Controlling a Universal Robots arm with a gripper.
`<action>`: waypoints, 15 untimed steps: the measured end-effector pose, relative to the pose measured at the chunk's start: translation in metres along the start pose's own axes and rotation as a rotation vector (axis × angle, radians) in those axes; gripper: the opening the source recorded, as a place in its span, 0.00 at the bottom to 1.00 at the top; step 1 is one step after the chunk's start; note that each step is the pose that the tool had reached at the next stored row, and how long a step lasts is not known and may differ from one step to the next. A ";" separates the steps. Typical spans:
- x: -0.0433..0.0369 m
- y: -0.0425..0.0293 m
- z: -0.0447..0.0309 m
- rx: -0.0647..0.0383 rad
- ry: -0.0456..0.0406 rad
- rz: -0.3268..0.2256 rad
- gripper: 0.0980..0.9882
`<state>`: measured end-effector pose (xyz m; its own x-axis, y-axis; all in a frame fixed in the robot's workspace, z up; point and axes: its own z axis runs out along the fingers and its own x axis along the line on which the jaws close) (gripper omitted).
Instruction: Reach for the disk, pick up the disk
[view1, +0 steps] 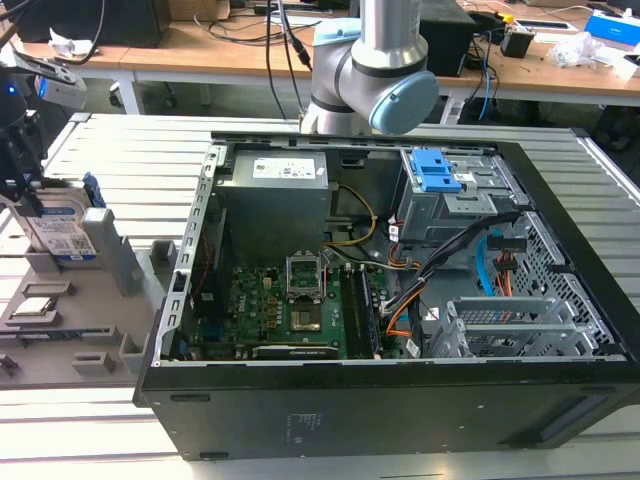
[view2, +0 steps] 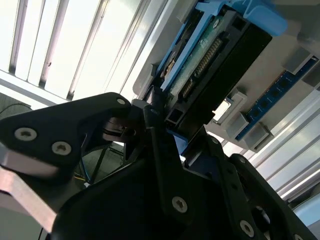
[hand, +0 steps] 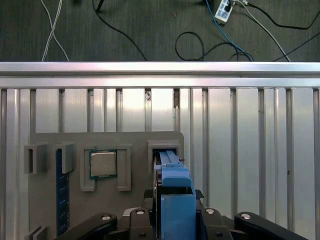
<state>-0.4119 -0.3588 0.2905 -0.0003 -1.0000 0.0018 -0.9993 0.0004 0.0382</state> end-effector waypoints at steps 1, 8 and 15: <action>0.0000 0.0000 0.0000 0.000 0.0000 0.000 0.30; 0.0000 0.0000 0.0007 0.000 0.0000 0.000 0.30; 0.0000 0.0000 -0.0010 0.000 -0.0003 0.000 0.30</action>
<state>-0.4119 -0.3588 0.2916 -0.0001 -1.0000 0.0015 -0.9993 0.0002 0.0379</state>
